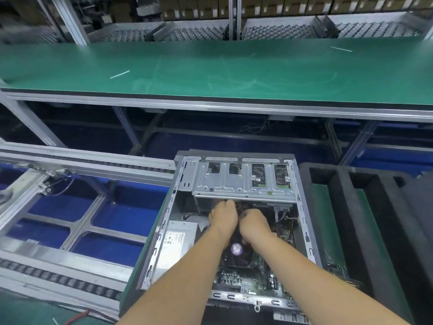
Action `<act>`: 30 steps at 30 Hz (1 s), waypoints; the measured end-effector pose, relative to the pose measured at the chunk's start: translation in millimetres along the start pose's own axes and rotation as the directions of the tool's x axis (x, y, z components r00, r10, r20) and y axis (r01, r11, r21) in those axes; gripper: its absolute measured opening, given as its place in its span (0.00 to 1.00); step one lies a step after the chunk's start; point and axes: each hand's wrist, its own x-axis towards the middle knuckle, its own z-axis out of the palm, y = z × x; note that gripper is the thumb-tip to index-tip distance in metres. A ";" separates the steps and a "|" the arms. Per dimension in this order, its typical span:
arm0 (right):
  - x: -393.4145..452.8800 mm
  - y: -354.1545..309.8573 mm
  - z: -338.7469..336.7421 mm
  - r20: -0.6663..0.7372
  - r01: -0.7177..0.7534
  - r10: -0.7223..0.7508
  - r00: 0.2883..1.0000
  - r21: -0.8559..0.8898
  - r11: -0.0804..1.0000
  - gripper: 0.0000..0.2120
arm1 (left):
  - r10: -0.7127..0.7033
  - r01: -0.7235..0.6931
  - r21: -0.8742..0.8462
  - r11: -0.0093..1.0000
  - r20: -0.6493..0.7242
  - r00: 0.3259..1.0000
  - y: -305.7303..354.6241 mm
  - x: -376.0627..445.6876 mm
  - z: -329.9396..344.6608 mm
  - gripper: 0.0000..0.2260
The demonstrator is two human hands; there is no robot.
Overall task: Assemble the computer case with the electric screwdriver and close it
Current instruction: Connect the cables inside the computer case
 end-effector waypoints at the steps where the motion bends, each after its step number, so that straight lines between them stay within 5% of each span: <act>1: -0.2 3.1 0.3 -0.008 0.025 -0.025 1.000 0.042 0.999 0.10 | 0.029 -0.030 -0.019 0.999 -0.052 0.998 -2.9 -0.7 0.2 0.11; 5: -0.4 12.6 4.5 -0.015 0.107 -0.107 0.994 0.292 0.950 0.06 | 0.061 -0.075 -0.047 0.996 -0.253 0.966 -6.1 -7.9 -0.7 0.06; 11: -5.8 19.1 -1.0 0.049 0.177 -0.221 0.974 0.448 0.876 0.06 | -0.014 -0.037 -0.173 0.984 -0.287 0.958 -6.2 -7.6 1.8 0.02; 23: -8.7 28.1 -3.6 -0.053 0.372 -0.369 0.928 0.213 0.904 0.10 | 0.277 -0.254 0.116 0.960 -0.272 0.922 -13.3 -35.6 -12.5 0.04; 27: -7.6 27.5 -3.4 -0.083 0.370 -0.361 0.929 0.240 0.898 0.09 | 0.317 -0.312 0.058 0.948 -0.202 0.927 -14.7 -34.8 -15.3 0.05; 30: -7.1 25.2 -2.5 -0.060 0.320 -0.322 0.945 0.371 0.872 0.07 | 0.251 -0.279 -0.147 0.949 -0.182 0.951 -19.2 -34.8 -14.8 0.05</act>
